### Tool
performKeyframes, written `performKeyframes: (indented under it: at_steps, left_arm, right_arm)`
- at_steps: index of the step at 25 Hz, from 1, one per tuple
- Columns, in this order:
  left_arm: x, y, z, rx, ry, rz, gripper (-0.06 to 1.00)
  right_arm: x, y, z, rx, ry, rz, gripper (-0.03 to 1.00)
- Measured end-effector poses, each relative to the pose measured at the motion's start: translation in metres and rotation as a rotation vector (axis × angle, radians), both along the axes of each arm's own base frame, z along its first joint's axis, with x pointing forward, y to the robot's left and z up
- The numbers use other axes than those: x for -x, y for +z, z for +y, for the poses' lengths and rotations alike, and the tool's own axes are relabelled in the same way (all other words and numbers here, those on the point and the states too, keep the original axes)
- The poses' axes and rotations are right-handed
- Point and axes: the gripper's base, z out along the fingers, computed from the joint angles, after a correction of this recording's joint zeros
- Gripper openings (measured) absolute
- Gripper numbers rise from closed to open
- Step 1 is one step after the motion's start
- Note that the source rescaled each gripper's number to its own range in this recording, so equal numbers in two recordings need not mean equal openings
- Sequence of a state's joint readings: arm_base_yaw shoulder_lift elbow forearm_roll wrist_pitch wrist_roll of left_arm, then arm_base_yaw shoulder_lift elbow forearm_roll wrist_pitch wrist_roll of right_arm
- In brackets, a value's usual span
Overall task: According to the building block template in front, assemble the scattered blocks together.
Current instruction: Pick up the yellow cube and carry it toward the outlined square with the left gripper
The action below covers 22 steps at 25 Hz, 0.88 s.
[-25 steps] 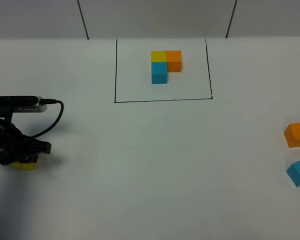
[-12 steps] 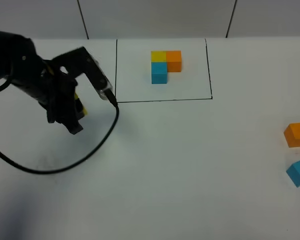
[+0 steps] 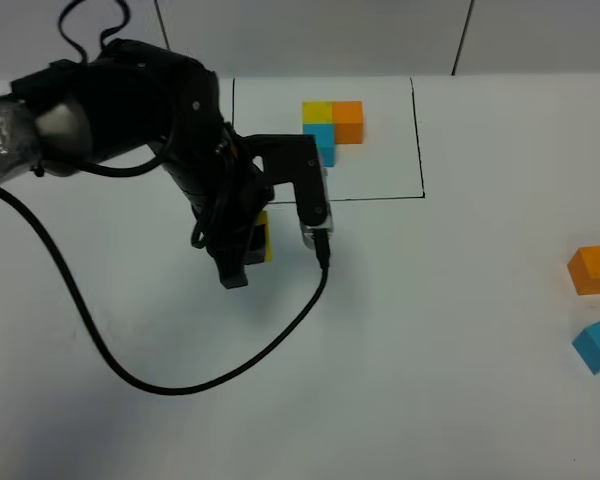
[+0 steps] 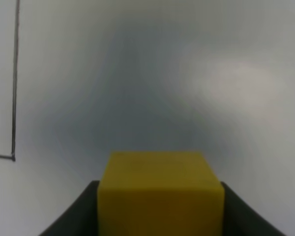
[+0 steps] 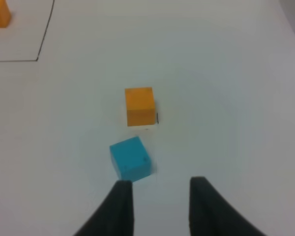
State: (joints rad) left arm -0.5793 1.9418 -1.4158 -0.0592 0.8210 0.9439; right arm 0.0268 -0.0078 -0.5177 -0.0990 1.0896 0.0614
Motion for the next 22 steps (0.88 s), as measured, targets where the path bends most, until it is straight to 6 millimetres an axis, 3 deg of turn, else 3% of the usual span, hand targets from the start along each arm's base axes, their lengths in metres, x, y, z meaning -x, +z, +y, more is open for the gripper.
performKeyframes:
  at_steps: [12,19,22]
  left_arm:
    - [-0.016,-0.036,-0.058,-0.023,-0.095,0.036,0.01]
    - [-0.022,-0.071,-0.067,-0.056,-0.102,0.082,0.01]
    - [-0.022,-0.077,-0.067,-0.060,-0.101,0.088,0.01]
  right_arm:
    - [0.000,0.000,0.000,0.000,0.000,0.000,0.00]
    - [0.000,0.000,0.000,0.000,0.000,0.000,0.00]
    - [0.000,0.000,0.000,0.000,0.000,0.000,0.00]
